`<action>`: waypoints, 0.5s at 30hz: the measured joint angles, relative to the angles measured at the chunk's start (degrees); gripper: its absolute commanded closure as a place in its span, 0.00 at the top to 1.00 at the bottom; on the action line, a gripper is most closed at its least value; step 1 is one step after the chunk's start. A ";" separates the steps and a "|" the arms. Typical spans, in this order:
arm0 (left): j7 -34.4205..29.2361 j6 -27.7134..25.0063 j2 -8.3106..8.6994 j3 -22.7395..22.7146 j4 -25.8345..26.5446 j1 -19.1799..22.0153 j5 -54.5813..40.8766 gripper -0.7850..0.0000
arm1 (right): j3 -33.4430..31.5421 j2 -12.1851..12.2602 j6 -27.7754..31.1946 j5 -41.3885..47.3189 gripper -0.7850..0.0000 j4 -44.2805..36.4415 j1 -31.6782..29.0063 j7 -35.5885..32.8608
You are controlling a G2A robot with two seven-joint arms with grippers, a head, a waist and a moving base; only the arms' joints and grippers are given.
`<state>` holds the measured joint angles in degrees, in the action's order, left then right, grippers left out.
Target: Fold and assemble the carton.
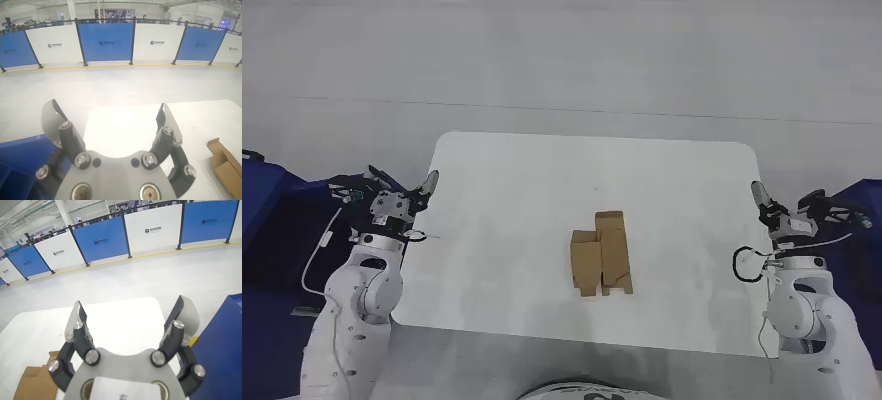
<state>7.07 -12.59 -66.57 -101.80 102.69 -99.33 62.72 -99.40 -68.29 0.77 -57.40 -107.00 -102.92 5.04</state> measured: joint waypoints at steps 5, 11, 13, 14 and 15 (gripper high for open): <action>0.00 0.00 0.00 0.00 0.00 0.00 0.00 1.00 | 0.00 0.00 0.00 0.00 1.00 0.00 0.00 0.00; 0.00 0.00 0.00 0.00 0.00 0.00 0.00 1.00 | 0.00 0.00 0.00 0.00 1.00 0.00 0.00 0.00; 0.00 0.00 0.00 0.00 0.00 0.00 0.00 1.00 | 0.00 0.00 0.00 0.00 1.00 0.00 0.00 0.00; -0.01 -0.01 0.00 0.02 0.02 -0.01 -0.01 1.00 | 0.00 0.00 0.00 0.00 1.00 0.00 0.00 0.00; -0.29 -0.28 -0.04 0.28 0.28 -0.15 -0.29 1.00 | 0.11 -0.02 0.16 0.16 1.00 -0.02 0.07 -0.17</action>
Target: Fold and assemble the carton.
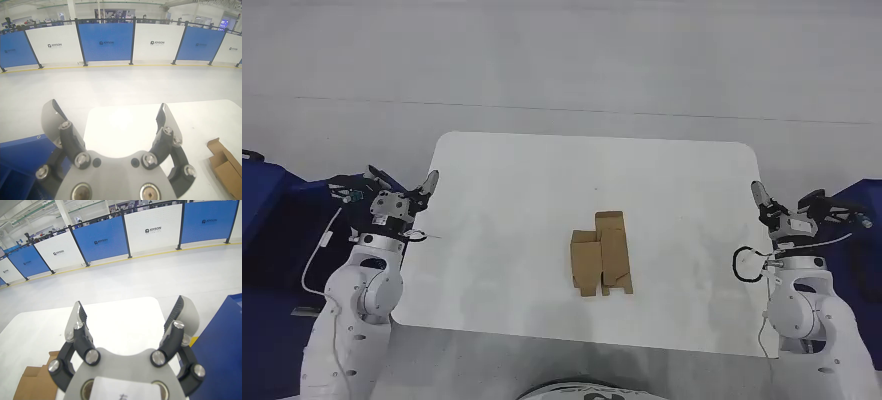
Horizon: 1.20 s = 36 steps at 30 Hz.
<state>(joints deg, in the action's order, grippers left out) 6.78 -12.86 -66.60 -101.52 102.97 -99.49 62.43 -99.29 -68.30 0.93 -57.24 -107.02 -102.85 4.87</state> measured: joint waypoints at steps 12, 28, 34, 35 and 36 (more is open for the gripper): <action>-45.88 -0.17 0.06 10.55 19.95 -8.89 -45.90 1.00 | -5.71 2.52 11.67 59.59 1.00 13.55 11.51 -54.95; -62.53 9.82 -0.41 25.59 8.12 9.44 -55.85 1.00 | -2.51 4.05 9.80 66.11 1.00 29.78 21.73 -73.84; -61.01 8.45 -0.71 27.30 5.52 10.28 -57.97 1.00 | -2.51 4.05 9.80 66.12 1.00 29.77 21.73 -73.85; -60.57 7.15 -0.80 28.48 4.09 11.05 -58.29 1.00 | -2.51 4.05 9.80 66.12 1.00 29.77 21.73 -73.85; -60.34 5.61 -0.89 29.87 2.61 11.88 -57.63 1.00 | -2.51 4.05 9.80 66.12 1.00 29.77 21.73 -73.85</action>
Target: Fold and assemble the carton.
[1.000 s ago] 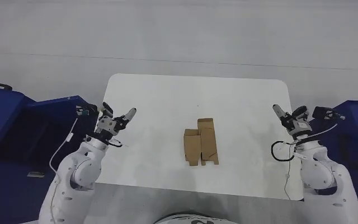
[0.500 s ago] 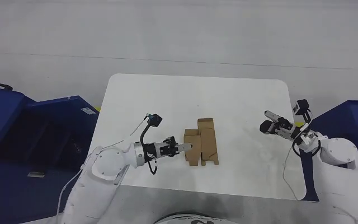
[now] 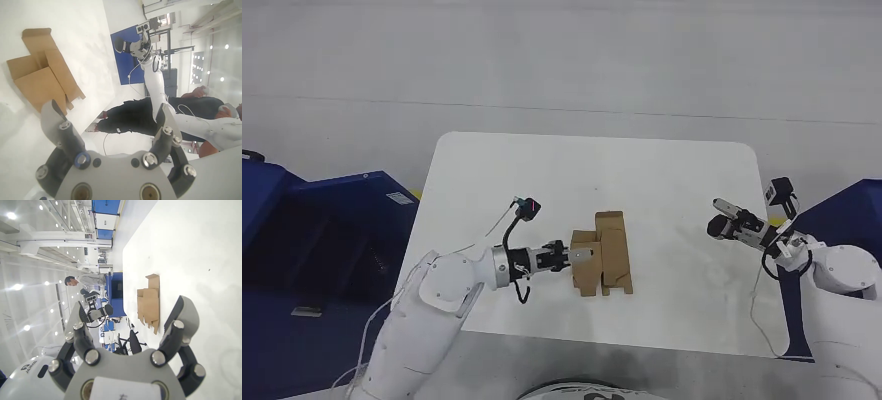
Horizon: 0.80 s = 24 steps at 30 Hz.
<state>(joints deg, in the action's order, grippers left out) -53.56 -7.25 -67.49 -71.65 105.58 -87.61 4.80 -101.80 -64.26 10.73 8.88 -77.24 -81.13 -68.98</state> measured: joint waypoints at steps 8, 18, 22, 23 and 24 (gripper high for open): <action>3.52 -3.36 -1.17 9.46 -12.78 6.91 9.07 1.00 | 0.00 0.00 0.00 0.00 1.00 0.00 0.00 0.00; 3.10 -1.71 -1.20 10.67 -20.50 10.80 9.70 1.00 | 0.00 0.00 0.00 0.00 1.00 0.00 0.00 0.00; 3.20 -2.60 -1.57 12.23 -22.94 12.17 8.17 1.00 | 0.00 0.00 0.00 0.00 1.00 0.00 0.00 0.00; 3.18 -2.77 -1.70 12.67 -23.73 12.71 7.67 1.00 | 0.00 0.00 0.00 0.00 1.00 0.00 0.00 0.00; 3.41 -2.91 -1.83 13.11 -24.56 13.26 7.55 1.00 | 0.00 0.00 0.00 0.00 1.00 0.00 0.00 0.00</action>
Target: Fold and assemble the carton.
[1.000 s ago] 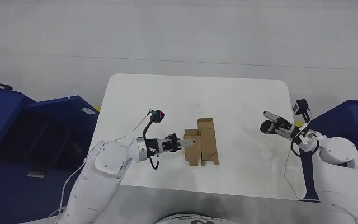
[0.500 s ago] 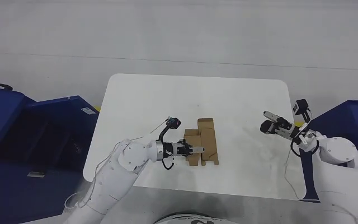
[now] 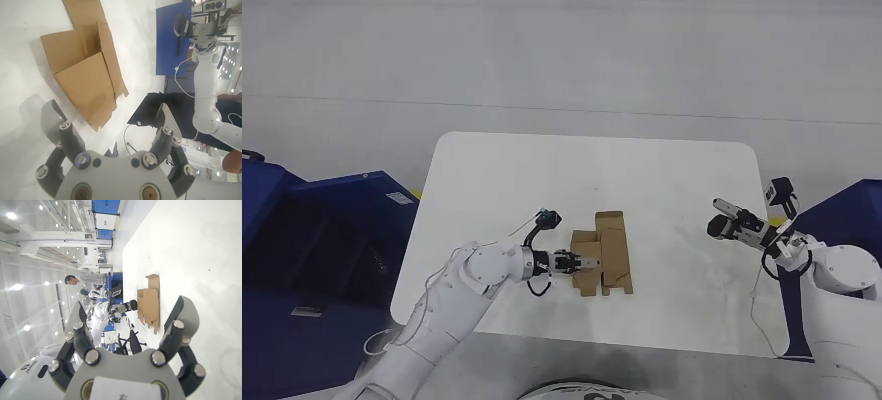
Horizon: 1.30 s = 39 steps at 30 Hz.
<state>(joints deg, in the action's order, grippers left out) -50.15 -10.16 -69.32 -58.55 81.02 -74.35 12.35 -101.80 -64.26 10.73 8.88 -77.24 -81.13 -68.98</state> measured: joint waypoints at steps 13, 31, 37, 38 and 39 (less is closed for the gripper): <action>1.97 -2.07 -1.56 4.04 -9.82 5.42 -4.52 0.00 | 0.00 0.00 0.00 0.00 1.00 0.00 0.00 0.00; -1.40 -7.55 0.96 -4.94 8.18 -4.63 -21.27 0.00 | 9.47 -0.45 -12.00 15.87 1.00 6.45 6.18 -16.77; -2.89 -4.61 1.78 -8.25 14.79 -8.19 -28.22 0.00 | 15.16 -1.09 -6.91 16.24 1.00 8.02 6.85 -16.78; -2.71 -4.23 1.81 -8.28 15.20 -8.41 -28.60 0.00 | 15.90 -1.15 -6.18 16.17 1.00 7.84 6.67 -17.01; -2.37 -3.74 1.82 -8.22 15.43 -8.60 -28.85 0.00 | 16.69 -1.21 -5.39 15.85 1.00 7.55 6.46 -17.31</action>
<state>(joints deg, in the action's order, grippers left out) -52.52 -13.90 -67.50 -66.77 96.45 -82.95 -16.50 -85.11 -65.46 5.34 24.73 -69.69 -74.67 -86.29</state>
